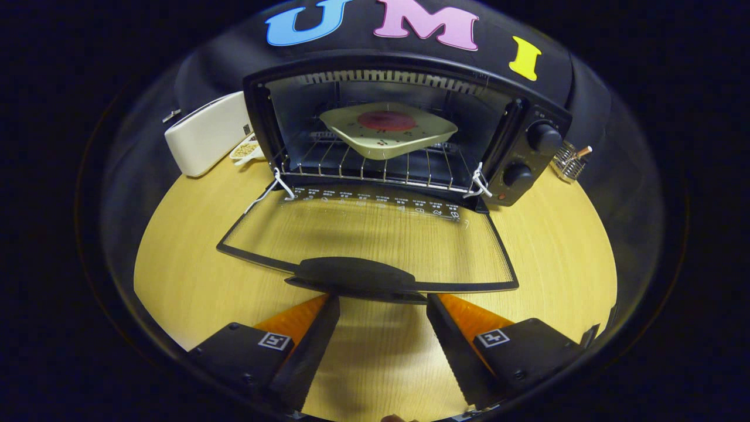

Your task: Open the toaster oven, put the food inside, and close the toaster oven door.

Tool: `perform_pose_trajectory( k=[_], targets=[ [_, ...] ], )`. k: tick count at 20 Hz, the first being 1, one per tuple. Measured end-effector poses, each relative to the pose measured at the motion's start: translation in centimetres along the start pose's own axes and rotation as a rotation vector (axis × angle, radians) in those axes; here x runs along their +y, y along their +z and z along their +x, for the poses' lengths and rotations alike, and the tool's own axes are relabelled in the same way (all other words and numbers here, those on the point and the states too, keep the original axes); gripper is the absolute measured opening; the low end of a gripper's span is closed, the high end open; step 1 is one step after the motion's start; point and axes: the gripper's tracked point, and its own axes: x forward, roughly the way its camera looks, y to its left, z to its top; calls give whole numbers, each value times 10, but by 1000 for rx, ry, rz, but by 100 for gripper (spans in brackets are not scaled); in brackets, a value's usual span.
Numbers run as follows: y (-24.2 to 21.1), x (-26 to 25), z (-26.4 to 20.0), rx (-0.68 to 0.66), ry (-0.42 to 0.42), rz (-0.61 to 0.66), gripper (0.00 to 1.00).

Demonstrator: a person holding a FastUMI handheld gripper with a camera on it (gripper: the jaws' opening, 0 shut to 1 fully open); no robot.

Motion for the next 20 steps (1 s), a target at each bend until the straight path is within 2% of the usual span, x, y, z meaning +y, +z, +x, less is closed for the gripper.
perform_pose_trajectory(
  k=[9, 16, 20],
  targets=[
    [41, 2, -40, -120, 56, 22, 99],
    [116, -7, -85, -315, 88, 80, 100],
    [149, -44, -124, -459, 79, 83, 99]
  ],
)
